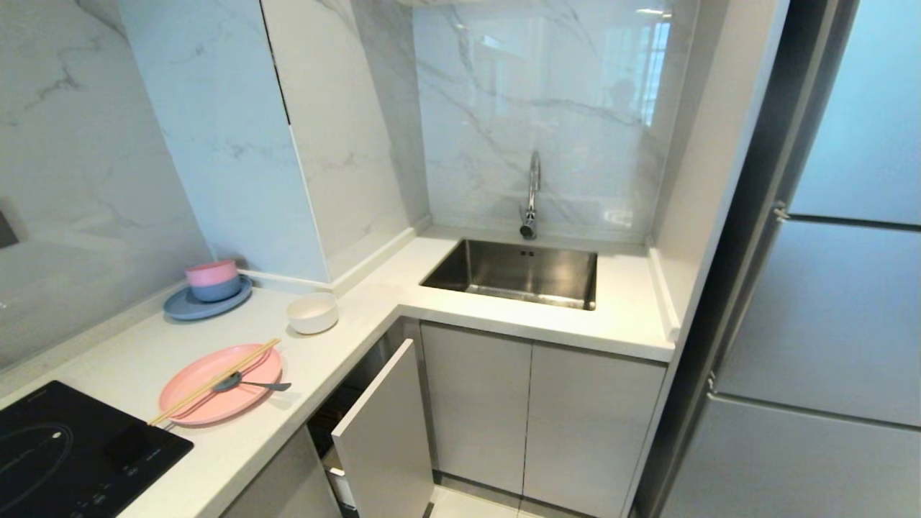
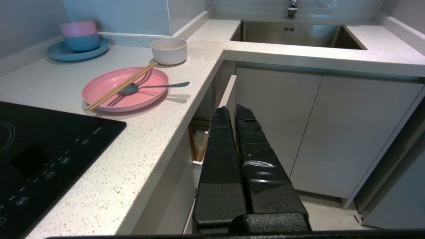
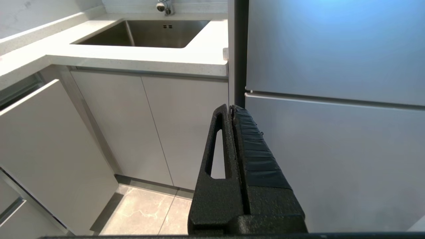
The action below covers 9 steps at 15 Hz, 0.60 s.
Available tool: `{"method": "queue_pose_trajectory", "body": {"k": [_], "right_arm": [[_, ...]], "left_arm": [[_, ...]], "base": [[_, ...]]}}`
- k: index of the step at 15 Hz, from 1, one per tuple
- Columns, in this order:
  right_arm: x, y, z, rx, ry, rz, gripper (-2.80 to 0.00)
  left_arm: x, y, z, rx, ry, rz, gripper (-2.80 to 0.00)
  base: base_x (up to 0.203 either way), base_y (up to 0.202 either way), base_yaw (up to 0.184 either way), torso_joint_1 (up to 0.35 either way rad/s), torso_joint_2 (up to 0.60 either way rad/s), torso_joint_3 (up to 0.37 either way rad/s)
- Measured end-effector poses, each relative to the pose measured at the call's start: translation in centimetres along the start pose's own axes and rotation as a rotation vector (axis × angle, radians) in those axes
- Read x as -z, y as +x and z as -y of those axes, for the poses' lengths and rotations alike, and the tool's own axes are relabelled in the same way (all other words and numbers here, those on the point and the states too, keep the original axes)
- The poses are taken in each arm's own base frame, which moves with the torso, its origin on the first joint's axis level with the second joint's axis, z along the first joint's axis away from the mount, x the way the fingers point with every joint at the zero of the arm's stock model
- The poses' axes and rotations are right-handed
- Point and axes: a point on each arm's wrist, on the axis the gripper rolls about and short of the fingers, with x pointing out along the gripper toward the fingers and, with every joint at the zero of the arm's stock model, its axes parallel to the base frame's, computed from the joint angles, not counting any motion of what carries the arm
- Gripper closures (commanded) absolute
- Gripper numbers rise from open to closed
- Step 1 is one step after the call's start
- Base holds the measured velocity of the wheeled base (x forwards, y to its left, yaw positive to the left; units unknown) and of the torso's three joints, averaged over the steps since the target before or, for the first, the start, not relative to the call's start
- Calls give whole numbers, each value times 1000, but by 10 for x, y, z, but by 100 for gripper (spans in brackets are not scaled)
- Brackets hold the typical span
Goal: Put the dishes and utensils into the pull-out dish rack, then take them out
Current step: Open the cupboard
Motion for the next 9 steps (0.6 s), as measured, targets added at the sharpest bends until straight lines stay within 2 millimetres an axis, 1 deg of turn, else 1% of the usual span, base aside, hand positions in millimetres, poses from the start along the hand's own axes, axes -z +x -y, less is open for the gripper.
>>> {"method": "queue_pose_trajectory", "body": {"k": [9], "right_arm": [[0,0,0,0,0,0,0]], "left_arm": [[0,0,0,0,0,0,0]], "base": [[0,0,0,-153,334,179]]}}
